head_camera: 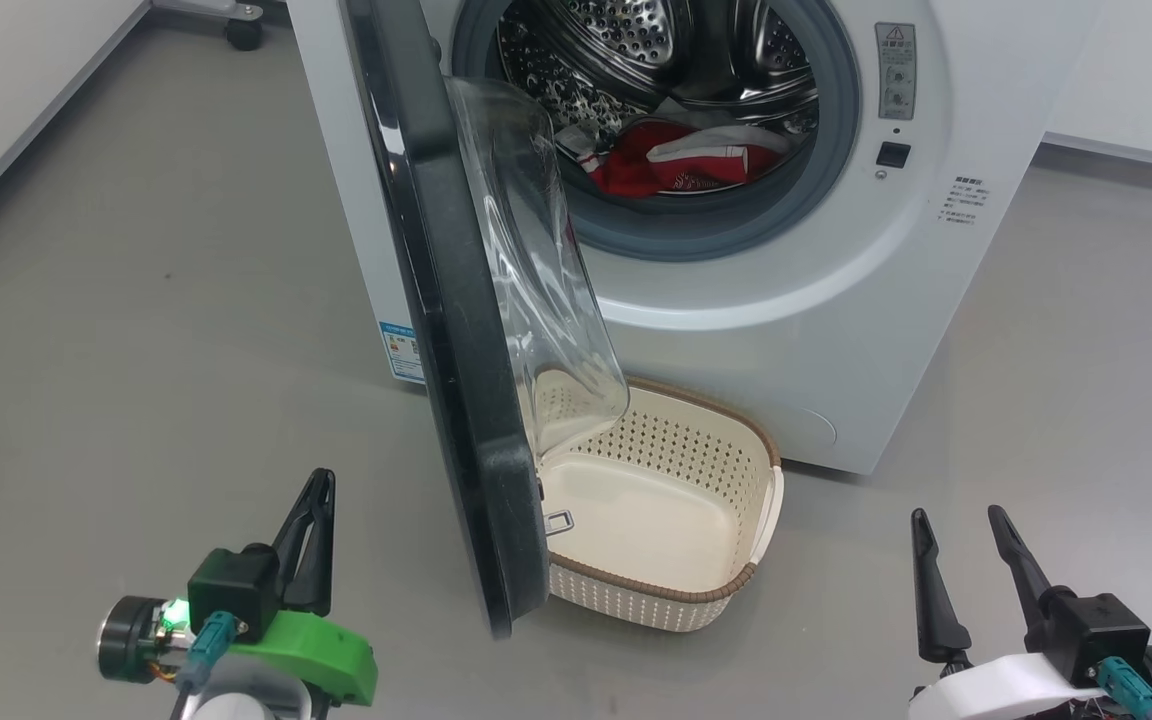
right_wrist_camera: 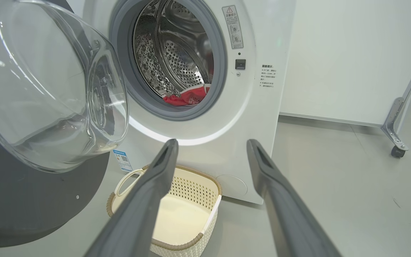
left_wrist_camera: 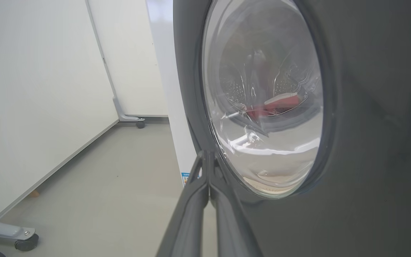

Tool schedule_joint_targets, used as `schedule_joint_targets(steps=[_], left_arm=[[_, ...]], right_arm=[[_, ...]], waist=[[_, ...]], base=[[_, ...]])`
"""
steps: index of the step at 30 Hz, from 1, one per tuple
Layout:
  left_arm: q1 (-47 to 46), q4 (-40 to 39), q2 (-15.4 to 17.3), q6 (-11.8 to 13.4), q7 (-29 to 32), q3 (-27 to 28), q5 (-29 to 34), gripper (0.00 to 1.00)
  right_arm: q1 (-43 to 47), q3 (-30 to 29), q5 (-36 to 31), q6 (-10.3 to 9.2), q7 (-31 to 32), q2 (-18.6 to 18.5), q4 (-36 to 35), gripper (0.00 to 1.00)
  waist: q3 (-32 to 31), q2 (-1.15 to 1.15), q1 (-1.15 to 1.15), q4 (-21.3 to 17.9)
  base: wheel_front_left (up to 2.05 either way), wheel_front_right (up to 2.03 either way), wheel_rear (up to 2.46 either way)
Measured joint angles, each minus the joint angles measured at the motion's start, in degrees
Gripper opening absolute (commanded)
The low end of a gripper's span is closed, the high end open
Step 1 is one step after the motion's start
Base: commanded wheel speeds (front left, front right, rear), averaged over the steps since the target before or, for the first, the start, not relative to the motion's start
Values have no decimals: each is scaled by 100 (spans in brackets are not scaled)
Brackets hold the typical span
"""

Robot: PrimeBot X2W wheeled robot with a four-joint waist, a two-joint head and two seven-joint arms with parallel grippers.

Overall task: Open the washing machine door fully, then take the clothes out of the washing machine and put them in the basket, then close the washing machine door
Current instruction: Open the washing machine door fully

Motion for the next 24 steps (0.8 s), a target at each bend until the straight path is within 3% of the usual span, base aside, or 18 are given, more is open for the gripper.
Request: schedule_joint_targets(steps=[11,20,24], left_arm=[[-76,-489,1,158,0,231,149,0],[-823,-1946,36,224,-27,312,464,0],[-1157,-2733,32,133,-33,116,550,0]], right_arm=[[8,-45,-55,52,0,53,52,100],[10,-87,-104,100,0,88,57,100],[10,-105,-141,114,0,93,64,100]], waist=[[-21,0,0,9],[-18,0,0,38],[-13,0,0,39]], base=[[0,0,0],[0,0,0],[0,0,0]])
